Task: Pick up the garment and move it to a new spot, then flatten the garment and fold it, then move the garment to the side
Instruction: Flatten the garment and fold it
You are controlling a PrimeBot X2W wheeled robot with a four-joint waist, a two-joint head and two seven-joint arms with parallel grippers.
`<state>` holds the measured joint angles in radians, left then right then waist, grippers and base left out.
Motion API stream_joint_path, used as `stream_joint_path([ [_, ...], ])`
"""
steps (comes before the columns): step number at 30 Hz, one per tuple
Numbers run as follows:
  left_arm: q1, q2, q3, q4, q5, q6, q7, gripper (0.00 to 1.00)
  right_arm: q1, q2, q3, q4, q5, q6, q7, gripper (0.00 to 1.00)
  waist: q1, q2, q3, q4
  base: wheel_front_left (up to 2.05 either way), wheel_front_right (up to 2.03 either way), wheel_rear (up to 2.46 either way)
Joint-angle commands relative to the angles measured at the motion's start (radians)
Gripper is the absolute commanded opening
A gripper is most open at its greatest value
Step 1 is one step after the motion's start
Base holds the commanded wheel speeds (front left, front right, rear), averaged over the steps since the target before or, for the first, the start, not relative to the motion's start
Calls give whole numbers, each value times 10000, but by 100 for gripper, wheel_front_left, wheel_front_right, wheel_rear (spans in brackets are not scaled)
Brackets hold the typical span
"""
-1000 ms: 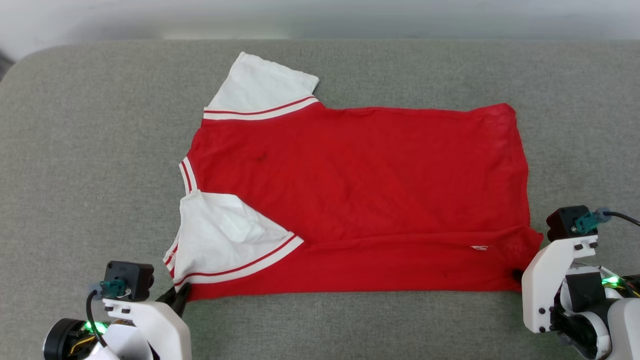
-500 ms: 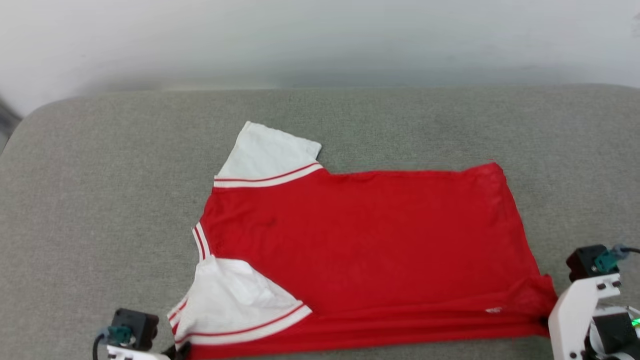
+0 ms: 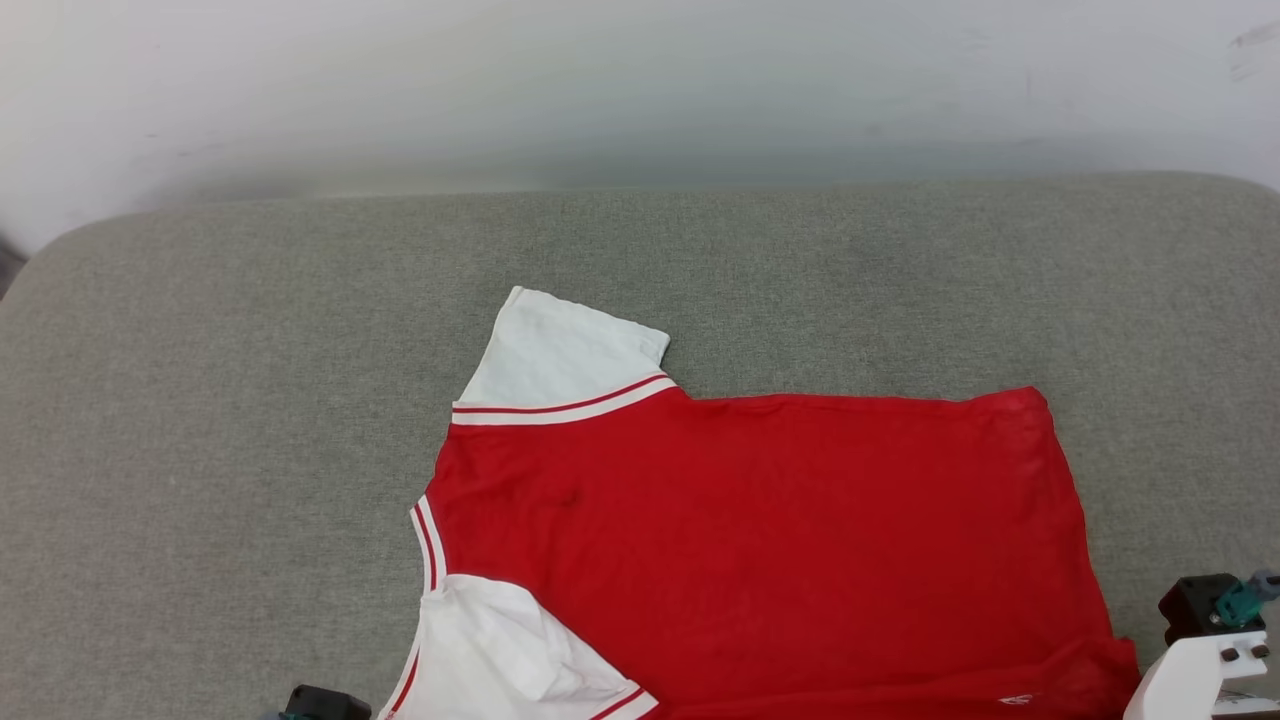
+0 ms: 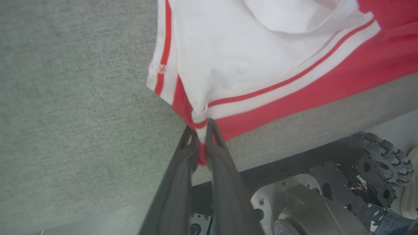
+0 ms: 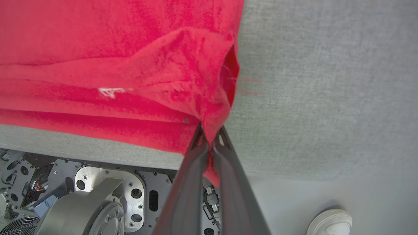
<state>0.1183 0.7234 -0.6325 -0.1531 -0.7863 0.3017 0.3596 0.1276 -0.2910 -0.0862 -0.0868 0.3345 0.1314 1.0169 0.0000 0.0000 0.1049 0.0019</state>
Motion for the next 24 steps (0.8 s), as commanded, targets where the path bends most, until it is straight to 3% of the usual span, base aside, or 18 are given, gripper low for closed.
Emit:
stream_joint_path([
  [1,-58,18,19,139,-15,-29,15,0,32,29,-6,95,-1,-14,-81,0,0,0,2,0,0,0,0],
  [2,-82,-13,-3,231,-43,-82,19,15,-40,52,63,146,79,-14,-189,0,0,0,7,-2,0,0,0],
  [3,-104,-42,-19,315,-60,-103,-3,53,-134,0,94,178,74,-13,-361,88,0,0,7,-3,0,0,0],
  [4,-126,-67,-19,407,-55,-102,-31,100,-172,-65,120,261,55,-13,-474,100,0,0,4,-3,0,0,0],
  [9,-313,-185,148,542,36,-66,-360,100,-351,-274,315,422,156,-11,-981,100,0,0,-136,-17,0,0,0],
  [15,-680,-462,623,372,323,-290,-1837,100,-662,-214,223,228,329,-11,-1861,100,0,0,-323,-63,0,0,0],
  [16,-863,-480,844,516,691,-271,-2642,100,-823,-180,221,144,305,-10,-2453,100,0,0,-382,-100,0,0,0],
  [17,-863,-480,844,516,691,-271,-2642,100,-823,-180,221,144,305,-10,-2453,100,0,0,-382,-100,0,0,0],
  [18,-1021,-711,1057,587,912,-275,-3508,100,-992,-84,232,12,443,-10,-3106,100,0,0,-435,-128,0,0,0],
  [24,-1346,-1297,1704,763,1210,-524,-5773,100,-1384,27,373,-459,483,-10,-5423,100,0,0,-495,-211,0,0,0],
])
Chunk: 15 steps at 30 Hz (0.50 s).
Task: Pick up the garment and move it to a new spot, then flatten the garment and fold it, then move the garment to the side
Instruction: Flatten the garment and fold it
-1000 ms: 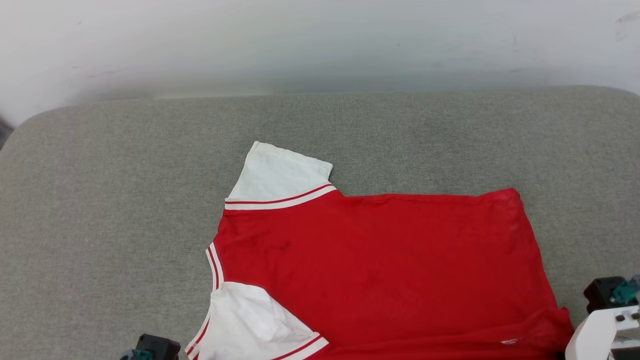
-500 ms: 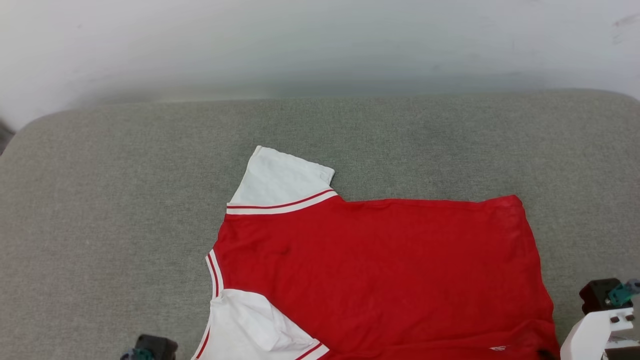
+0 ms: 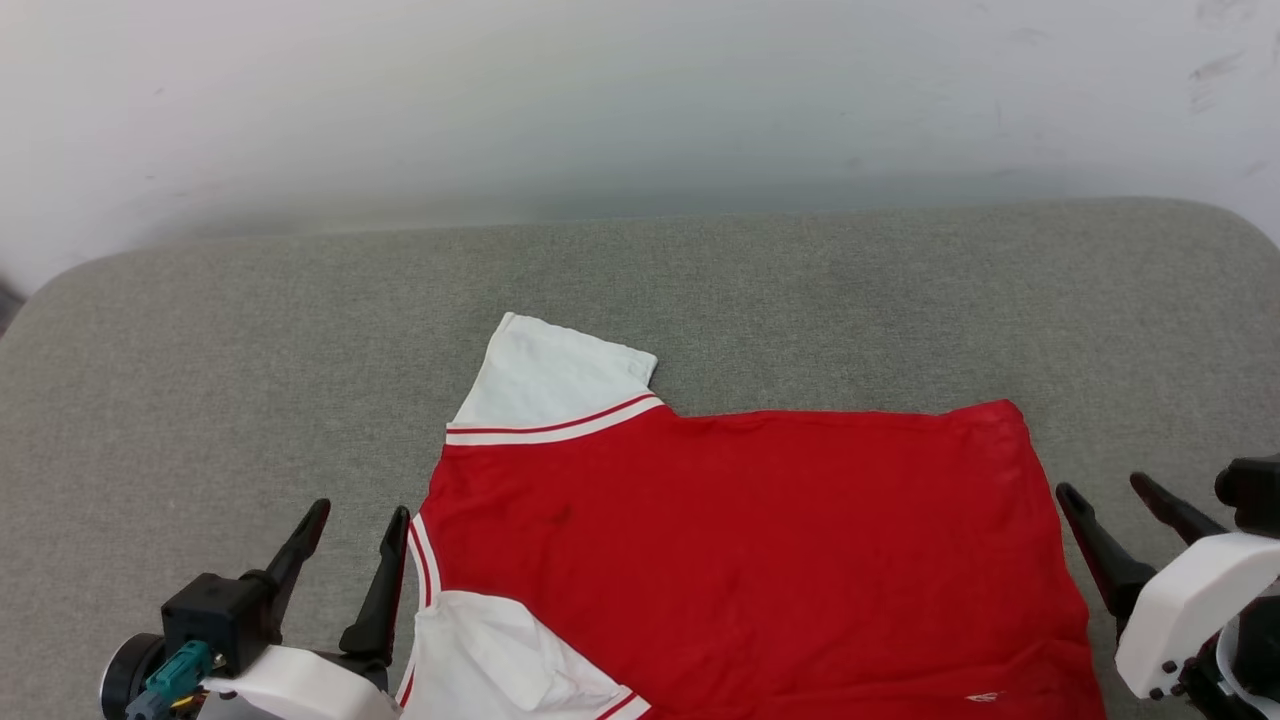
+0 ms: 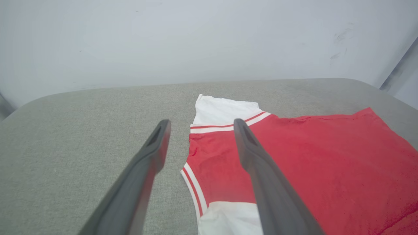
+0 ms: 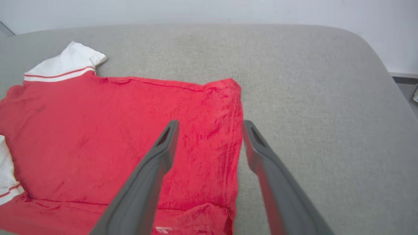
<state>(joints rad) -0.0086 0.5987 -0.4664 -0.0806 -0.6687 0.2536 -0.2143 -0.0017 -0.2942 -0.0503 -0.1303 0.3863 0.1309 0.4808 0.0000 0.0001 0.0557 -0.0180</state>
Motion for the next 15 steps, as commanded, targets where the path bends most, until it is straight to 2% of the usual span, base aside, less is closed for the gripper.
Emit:
stream_joint_path([
  [1,-104,-101,107,42,156,-73,-212,100,-119,95,60,-66,-49,-4,-422,100,0,-1,-10,-30,0,0,0],
  [5,-181,-592,695,-138,698,-141,-501,100,-211,158,203,-174,-186,-4,-1708,100,0,-1,-13,-77,0,0,0],
  [6,-181,-592,695,-138,698,-141,-501,100,-211,158,203,-174,-186,-4,-1708,100,0,-1,-13,-77,0,0,0],
  [9,-76,-1166,1434,-567,1336,-314,-517,100,-229,325,214,-185,-268,-4,-2422,100,0,-1,55,-118,0,0,0],
  [15,66,-2067,2423,-725,2243,-1042,-504,100,-411,740,260,-208,-450,-4,-3409,100,0,-1,472,-354,0,0,0],
])
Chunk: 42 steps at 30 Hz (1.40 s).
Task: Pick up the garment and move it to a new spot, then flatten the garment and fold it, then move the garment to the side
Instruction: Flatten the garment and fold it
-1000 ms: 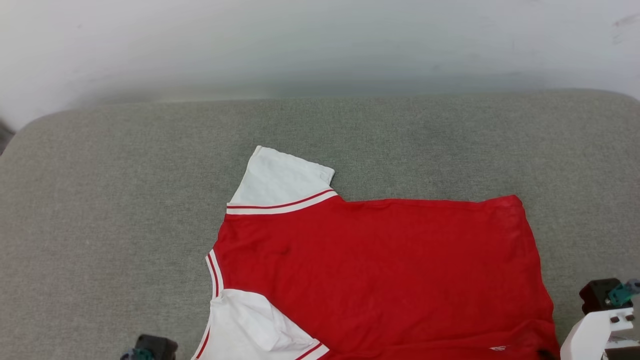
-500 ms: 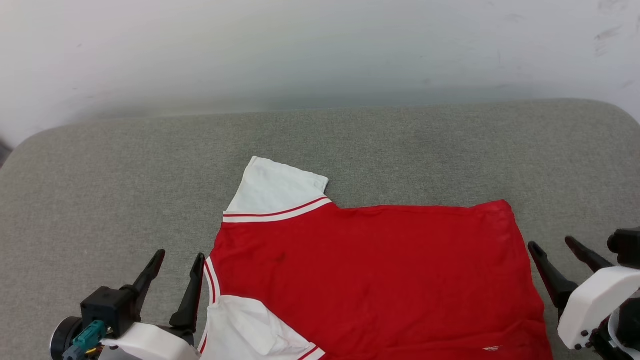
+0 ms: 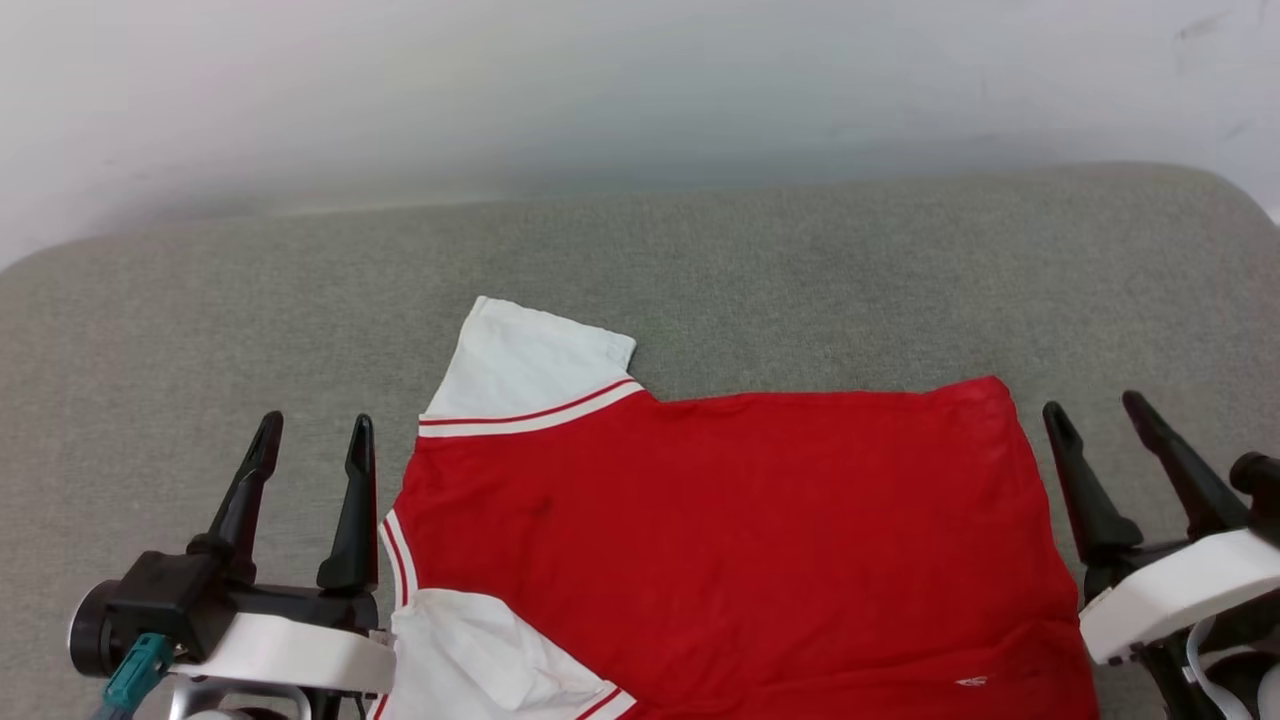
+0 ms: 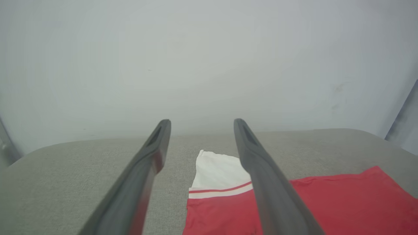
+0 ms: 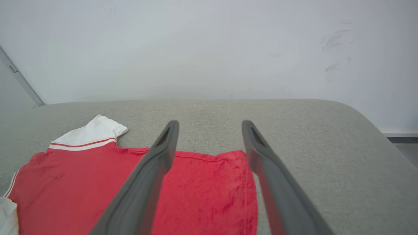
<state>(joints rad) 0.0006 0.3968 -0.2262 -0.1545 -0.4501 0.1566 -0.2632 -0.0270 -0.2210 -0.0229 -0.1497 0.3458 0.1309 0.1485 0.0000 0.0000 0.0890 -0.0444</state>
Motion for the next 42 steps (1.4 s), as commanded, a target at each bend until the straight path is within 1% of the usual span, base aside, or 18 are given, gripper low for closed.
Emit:
stream_joint_path([
  [1,-83,-153,141,47,162,-220,-14,100,-212,62,-2,-33,-79,-4,-239,100,0,0,252,-146,0,0,0],
  [5,-516,-273,515,248,483,-809,-17,100,-350,220,-23,4,-391,-4,-612,100,0,0,709,-416,0,0,0],
  [8,-1059,38,652,538,597,-1248,-18,100,-473,369,85,-49,-438,-4,-740,100,0,0,1151,-701,0,0,0],
  [10,-1581,358,581,791,540,-1626,258,100,-572,450,138,-78,-475,-4,-784,100,0,0,1488,-900,0,0,0],
  [12,-2296,716,566,1087,352,-2025,789,100,-688,531,134,-101,-492,-4,-865,100,0,0,1823,-1072,0,0,0],
  [14,-3063,1245,473,1401,168,-2402,1603,100,-791,578,151,-69,-488,-4,-869,100,0,0,2164,-1263,0,0,0],
  [18,-4851,2111,-26,2041,-551,-2790,3477,100,-1030,816,112,140,-455,-4,-872,100,0,0,2774,-1606,0,0,0],
  [20,-5647,2665,-544,2366,-950,-2849,4739,100,-1144,915,215,207,-453,-4,-951,100,0,0,3079,-1783,0,0,0],
  [22,-6372,3017,-909,2618,-1908,-2859,6251,100,-1250,1046,315,339,-403,-4,-1025,100,0,0,3338,-1980,0,0,0],
  [25,-7398,3694,-1306,2812,-2975,-2867,8605,100,-1334,1212,353,639,-380,-4,-974,100,0,0,3652,-2185,0,0,0],
  [27,-7969,4003,-1452,2909,-3325,-2869,9913,100,-1469,1310,410,772,-288,-4,-1059,100,0,0,3884,-2296,0,0,0],
  [29,-8459,4227,-1576,3013,-3499,-2870,10854,100,-1531,1364,529,888,-241,-4,-1151,100,0,0,4066,-2435,0,0,0],
  [31,-8852,4355,-1622,3162,-3649,-2765,11572,100,-1600,1425,495,1074,-245,-6,-1228,100,0,0,4208,-2590,0,0,0],
  [33,-9076,4459,-1664,3385,-3756,-2566,12233,100,-1738,1507,429,1219,-317,-4,-1279,100,0,0,4340,-2715,0,0,0],
  [35,-9237,4665,-1781,3487,-3710,-2514,12777,100,-1865,1574,469,1327,-307,-4,-1331,100,0,0,4456,-2837,0,0,0],
  [39,-9371,4812,-1852,3713,-3728,-2426,13259,100,-2006,1616,523,1444,-260,-4,-1433,100,0,0,4650,-3041,0,0,0],
  [42,-9361,4878,-1922,3838,-3676,-2416,13329,100,-2049,1661,557,1470,-238,-4,-1465,100,0,0,4752,-3120,0,0,0],
])
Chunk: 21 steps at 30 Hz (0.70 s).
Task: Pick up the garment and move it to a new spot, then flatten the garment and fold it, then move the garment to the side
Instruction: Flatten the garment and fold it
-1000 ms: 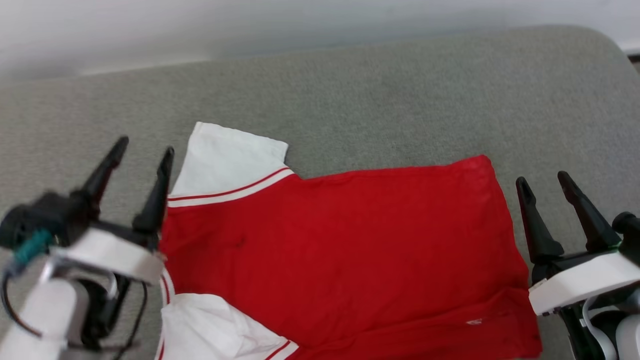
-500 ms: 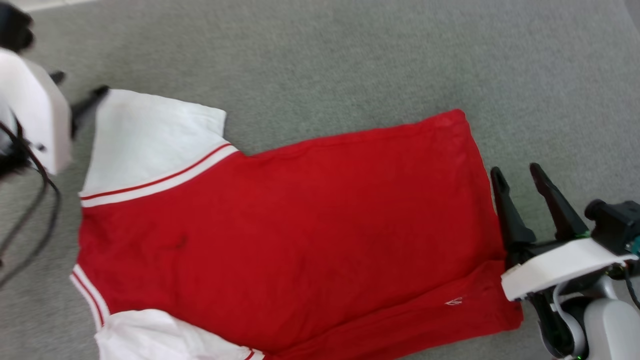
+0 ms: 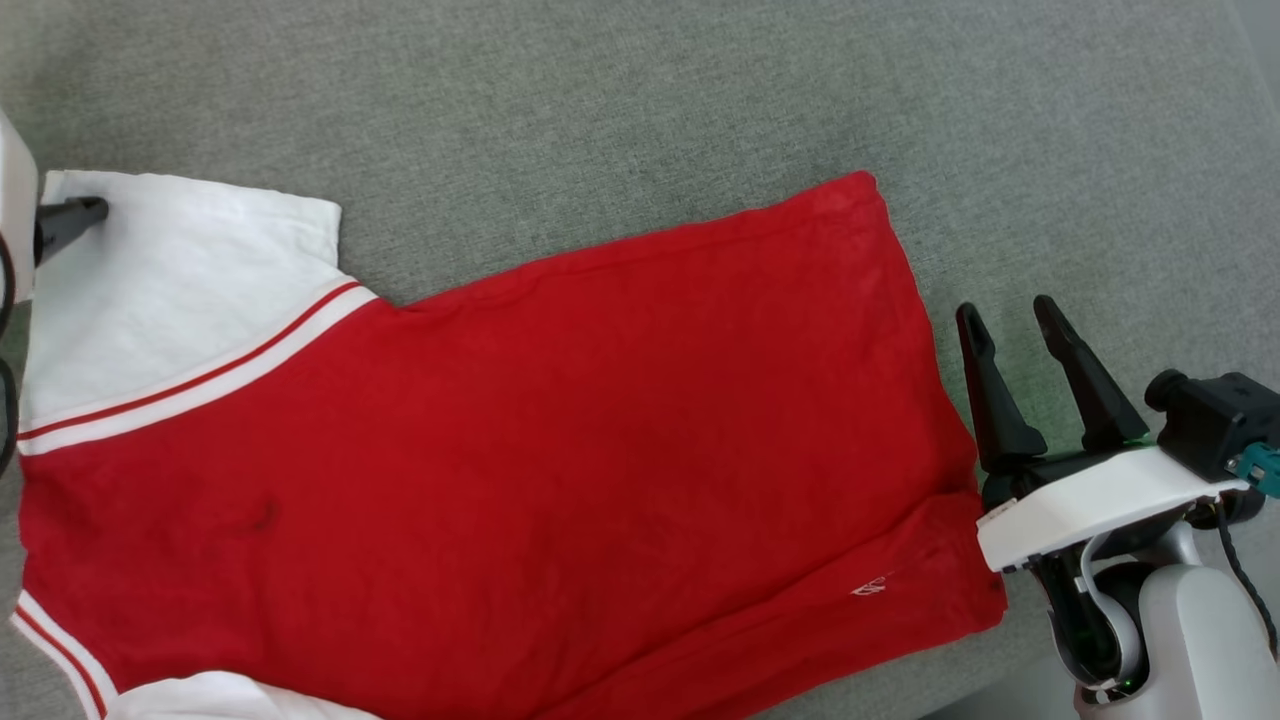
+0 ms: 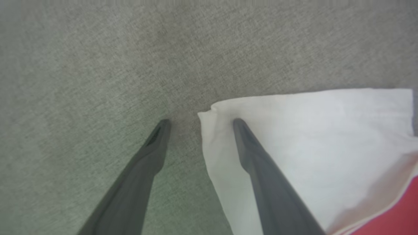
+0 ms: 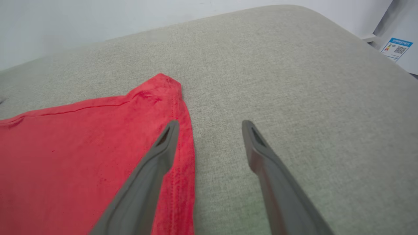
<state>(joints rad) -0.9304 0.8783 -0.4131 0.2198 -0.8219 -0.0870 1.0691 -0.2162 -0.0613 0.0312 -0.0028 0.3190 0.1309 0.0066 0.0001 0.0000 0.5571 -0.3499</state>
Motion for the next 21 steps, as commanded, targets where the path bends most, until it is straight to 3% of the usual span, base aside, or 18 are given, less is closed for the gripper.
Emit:
stream_joint_path([
  [1,25,35,-152,144,53,-14,94,100,-129,68,-7,36,29,-4,-37,100,-1,0,86,-78,0,0,0],
  [4,159,-81,-409,213,93,-84,235,100,-88,82,-205,158,-279,-4,1,100,-1,0,142,-52,0,0,0],
  [5,227,-150,-483,218,37,-65,306,91,-99,92,-238,186,-312,-4,18,100,-1,0,153,-33,0,0,0],
  [6,319,-219,-557,200,-38,-40,410,55,-112,99,-276,203,-335,-4,20,100,-1,0,154,-9,0,0,0],
  [7,399,-258,-590,186,-85,-37,471,0,-130,101,-303,209,-365,-4,32,100,-1,0,154,17,0,0,0],
  [14,399,-503,-334,161,4,-94,-654,0,-214,27,-365,24,-610,-4,338,100,-1,0,-201,363,0,0,0],
  [21,467,-946,-272,-101,282,-214,-2333,0,-167,-973,-172,-459,-682,-4,1538,100,-1,0,-1036,1071,0,0,0],
])
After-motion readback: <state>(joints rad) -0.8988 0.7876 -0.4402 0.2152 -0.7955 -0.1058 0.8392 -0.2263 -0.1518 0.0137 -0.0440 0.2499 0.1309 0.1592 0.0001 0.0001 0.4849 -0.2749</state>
